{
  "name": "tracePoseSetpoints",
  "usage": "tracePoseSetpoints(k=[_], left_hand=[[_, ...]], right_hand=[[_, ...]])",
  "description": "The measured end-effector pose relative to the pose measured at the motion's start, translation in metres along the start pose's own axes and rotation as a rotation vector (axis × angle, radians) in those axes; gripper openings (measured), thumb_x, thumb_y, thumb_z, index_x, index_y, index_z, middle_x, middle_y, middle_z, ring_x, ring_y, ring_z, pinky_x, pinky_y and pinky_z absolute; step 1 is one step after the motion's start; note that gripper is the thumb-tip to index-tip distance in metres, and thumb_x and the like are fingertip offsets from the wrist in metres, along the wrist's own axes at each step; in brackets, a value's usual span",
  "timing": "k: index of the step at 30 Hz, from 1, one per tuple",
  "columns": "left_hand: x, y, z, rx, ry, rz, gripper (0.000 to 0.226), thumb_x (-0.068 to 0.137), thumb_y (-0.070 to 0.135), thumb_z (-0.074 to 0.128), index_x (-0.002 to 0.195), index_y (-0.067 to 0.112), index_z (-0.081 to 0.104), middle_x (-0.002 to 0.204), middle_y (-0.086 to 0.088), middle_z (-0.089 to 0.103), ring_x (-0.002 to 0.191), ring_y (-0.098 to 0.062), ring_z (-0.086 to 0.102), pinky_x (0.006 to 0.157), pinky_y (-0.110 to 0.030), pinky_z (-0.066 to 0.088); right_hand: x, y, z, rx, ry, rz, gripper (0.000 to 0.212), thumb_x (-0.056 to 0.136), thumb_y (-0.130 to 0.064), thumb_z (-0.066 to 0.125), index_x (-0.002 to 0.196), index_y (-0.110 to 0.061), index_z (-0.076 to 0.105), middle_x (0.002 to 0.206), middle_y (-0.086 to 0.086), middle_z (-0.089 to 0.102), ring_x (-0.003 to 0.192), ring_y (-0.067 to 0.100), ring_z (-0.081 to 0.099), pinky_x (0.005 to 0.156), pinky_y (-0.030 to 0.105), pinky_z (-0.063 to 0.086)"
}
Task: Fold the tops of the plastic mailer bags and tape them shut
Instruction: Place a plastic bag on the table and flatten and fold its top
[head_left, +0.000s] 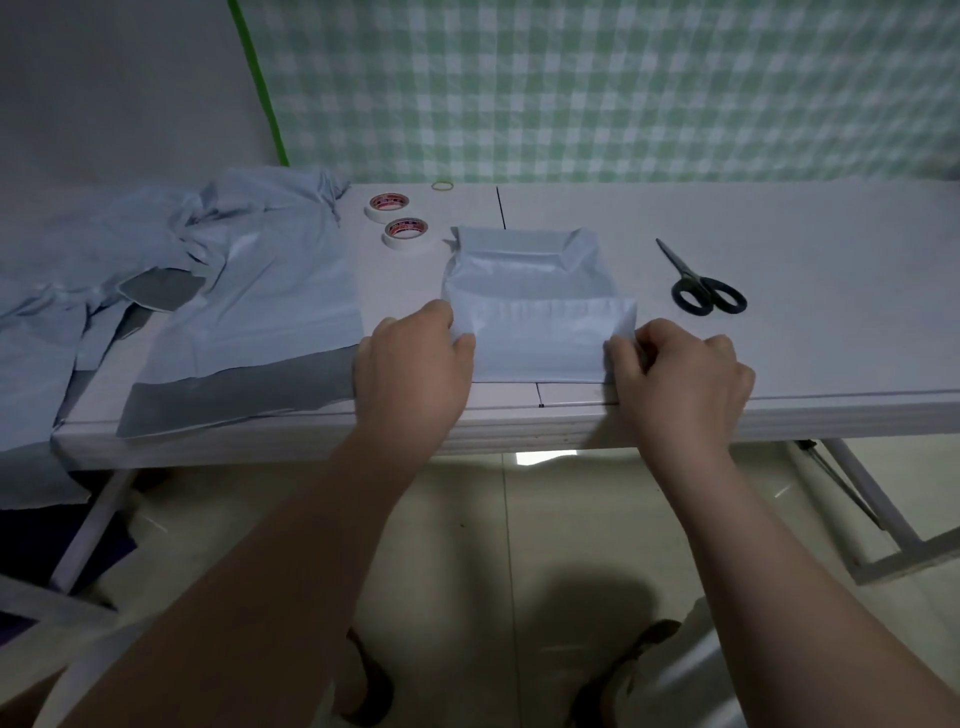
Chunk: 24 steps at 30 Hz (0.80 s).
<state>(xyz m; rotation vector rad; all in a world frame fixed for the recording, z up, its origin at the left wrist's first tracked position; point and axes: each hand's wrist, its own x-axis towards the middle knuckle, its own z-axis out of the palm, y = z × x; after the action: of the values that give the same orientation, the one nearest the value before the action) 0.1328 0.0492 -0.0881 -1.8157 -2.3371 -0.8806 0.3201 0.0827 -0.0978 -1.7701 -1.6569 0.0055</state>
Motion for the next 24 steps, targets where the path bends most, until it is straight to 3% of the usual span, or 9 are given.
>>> tracePoseSetpoints(k=[4, 8, 10, 12, 16, 18, 20, 22, 24], left_hand=[[0.0, 0.006, -0.005, -0.008, -0.007, -0.055, 0.016, 0.093, 0.03, 0.051, 0.096, 0.017, 0.043, 0.088, -0.005, 0.062, 0.087, -0.031, 0.057, 0.079, -0.038, 0.039], [0.0, 0.005, -0.005, 0.051, -0.012, 0.013, 0.029, 0.092, 0.025, 0.054, 0.121, 0.024, 0.047, 0.103, -0.006, 0.064, 0.096, -0.031, 0.055, 0.078, -0.037, 0.037], [0.002, 0.001, -0.003, 0.063, 0.053, 0.173, 0.025, 0.088, 0.013, 0.058, 0.108, 0.026, 0.064, 0.098, -0.006, 0.057, 0.091, -0.029, 0.049, 0.069, -0.033, 0.033], [0.007, -0.002, -0.002, 0.069, 0.012, 0.315, 0.029, 0.08, 0.003, 0.054, 0.09, 0.022, 0.073, 0.096, -0.006, 0.061, 0.086, -0.029, 0.051, 0.066, -0.031, 0.033], [0.01, -0.003, -0.003, 0.135, -0.182, 0.391, 0.033, 0.057, 0.0, 0.046, 0.075, 0.01, 0.072, 0.077, -0.007, 0.07, 0.069, -0.028, 0.063, 0.061, -0.038, 0.052], [0.006, -0.005, -0.003, 0.15, -0.196, 0.383, 0.026, 0.06, 0.001, 0.051, 0.075, 0.01, 0.07, 0.076, -0.008, 0.07, 0.067, -0.027, 0.066, 0.058, -0.04, 0.055], [0.002, -0.005, -0.004, 0.113, -0.21, 0.39, 0.029, 0.079, 0.008, 0.042, 0.09, 0.011, 0.069, 0.094, -0.01, 0.069, 0.086, -0.027, 0.066, 0.074, -0.042, 0.053], [0.0, -0.005, -0.009, 0.108, -0.281, 0.376, 0.044, 0.091, 0.02, 0.024, 0.11, 0.016, 0.063, 0.119, -0.005, 0.061, 0.112, -0.023, 0.055, 0.092, -0.041, 0.04], [-0.001, -0.004, -0.012, 0.134, -0.323, 0.356, 0.048, 0.096, 0.024, 0.015, 0.122, 0.023, 0.055, 0.132, 0.002, 0.052, 0.125, -0.019, 0.044, 0.099, -0.037, 0.031]], right_hand=[[0.001, -0.001, 0.001, -0.042, -0.023, 0.007, 0.021, 0.09, -0.032, 0.051, 0.083, -0.016, 0.063, 0.075, 0.002, 0.062, 0.082, 0.021, 0.034, 0.075, 0.032, 0.018], [0.002, -0.003, 0.0, -0.077, -0.042, 0.015, 0.022, 0.09, -0.034, 0.05, 0.089, -0.017, 0.064, 0.081, 0.004, 0.066, 0.09, 0.026, 0.044, 0.079, 0.035, 0.023], [0.003, -0.003, -0.001, -0.093, -0.051, 0.018, 0.023, 0.091, -0.035, 0.049, 0.091, -0.018, 0.065, 0.083, 0.003, 0.066, 0.093, 0.027, 0.047, 0.081, 0.036, 0.025], [0.003, -0.004, -0.002, -0.105, -0.063, 0.023, 0.023, 0.091, -0.036, 0.049, 0.093, -0.019, 0.065, 0.086, 0.002, 0.067, 0.095, 0.027, 0.048, 0.082, 0.036, 0.026], [0.01, -0.008, -0.007, -0.103, -0.123, 0.047, 0.021, 0.089, -0.034, 0.05, 0.093, -0.021, 0.066, 0.087, 0.0, 0.067, 0.096, 0.027, 0.051, 0.081, 0.035, 0.026], [0.016, -0.01, -0.01, -0.106, -0.183, 0.069, 0.018, 0.085, -0.035, 0.053, 0.087, -0.023, 0.065, 0.082, -0.001, 0.064, 0.09, 0.026, 0.051, 0.078, 0.035, 0.025], [0.024, -0.014, -0.013, -0.107, -0.241, 0.103, 0.015, 0.08, -0.037, 0.057, 0.079, -0.024, 0.063, 0.073, -0.004, 0.059, 0.085, 0.025, 0.05, 0.076, 0.033, 0.023], [0.032, -0.02, -0.014, -0.094, -0.284, 0.138, 0.018, 0.075, -0.039, 0.059, 0.071, -0.022, 0.061, 0.067, -0.004, 0.057, 0.081, 0.024, 0.052, 0.075, 0.033, 0.023], [0.041, -0.026, -0.014, -0.075, -0.334, 0.164, 0.022, 0.074, -0.041, 0.061, 0.07, -0.019, 0.06, 0.067, -0.003, 0.057, 0.079, 0.024, 0.053, 0.075, 0.033, 0.026]])
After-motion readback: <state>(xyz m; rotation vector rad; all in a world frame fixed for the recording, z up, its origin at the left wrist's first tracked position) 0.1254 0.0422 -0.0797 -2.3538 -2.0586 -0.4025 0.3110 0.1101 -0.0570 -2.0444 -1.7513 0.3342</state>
